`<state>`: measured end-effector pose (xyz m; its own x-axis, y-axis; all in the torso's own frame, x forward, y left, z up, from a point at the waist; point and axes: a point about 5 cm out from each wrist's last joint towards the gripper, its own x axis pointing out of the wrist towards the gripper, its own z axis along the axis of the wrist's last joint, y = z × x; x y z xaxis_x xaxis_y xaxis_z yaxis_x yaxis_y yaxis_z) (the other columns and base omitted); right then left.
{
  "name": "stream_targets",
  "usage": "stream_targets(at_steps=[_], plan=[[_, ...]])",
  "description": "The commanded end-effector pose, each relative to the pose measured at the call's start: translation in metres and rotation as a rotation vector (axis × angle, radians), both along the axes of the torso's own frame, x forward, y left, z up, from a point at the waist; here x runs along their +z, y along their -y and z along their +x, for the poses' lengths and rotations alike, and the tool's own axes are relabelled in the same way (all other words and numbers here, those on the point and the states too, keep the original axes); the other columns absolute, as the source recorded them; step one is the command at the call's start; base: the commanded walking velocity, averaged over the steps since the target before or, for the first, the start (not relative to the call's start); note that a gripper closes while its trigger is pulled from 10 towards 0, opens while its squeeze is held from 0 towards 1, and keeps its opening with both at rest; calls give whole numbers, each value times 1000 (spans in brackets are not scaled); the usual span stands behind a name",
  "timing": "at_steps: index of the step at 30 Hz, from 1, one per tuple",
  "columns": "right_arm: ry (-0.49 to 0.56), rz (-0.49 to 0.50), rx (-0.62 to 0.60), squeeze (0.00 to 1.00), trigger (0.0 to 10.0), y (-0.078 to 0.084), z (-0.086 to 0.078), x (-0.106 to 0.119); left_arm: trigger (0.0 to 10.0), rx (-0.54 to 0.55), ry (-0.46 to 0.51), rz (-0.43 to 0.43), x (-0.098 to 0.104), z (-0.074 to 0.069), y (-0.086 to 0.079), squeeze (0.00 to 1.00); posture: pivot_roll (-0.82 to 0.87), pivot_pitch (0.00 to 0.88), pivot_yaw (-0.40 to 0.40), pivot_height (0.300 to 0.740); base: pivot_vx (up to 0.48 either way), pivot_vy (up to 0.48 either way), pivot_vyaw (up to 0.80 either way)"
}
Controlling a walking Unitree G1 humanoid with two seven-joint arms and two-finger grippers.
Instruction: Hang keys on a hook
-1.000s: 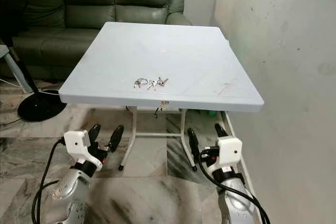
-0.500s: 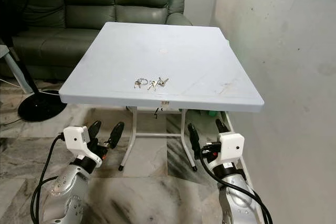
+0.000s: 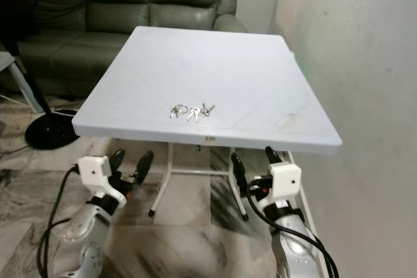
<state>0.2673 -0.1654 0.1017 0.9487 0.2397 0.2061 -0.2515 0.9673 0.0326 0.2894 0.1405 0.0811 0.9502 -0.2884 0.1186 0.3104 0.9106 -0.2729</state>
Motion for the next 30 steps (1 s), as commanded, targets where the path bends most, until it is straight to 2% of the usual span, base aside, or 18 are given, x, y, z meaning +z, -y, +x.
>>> stream_targets(at_steps=[1,30], plan=[[10,0,9,0,10000,-1,0,4,10000,5,0,6,2,1,-1,0,-7,0,-42,740,398,0,0],[3,-13,50,0,10000,-6,0,4,10000,21,-8,-2,1,-2,-1,0,1,0,-47,740,395,0,0]])
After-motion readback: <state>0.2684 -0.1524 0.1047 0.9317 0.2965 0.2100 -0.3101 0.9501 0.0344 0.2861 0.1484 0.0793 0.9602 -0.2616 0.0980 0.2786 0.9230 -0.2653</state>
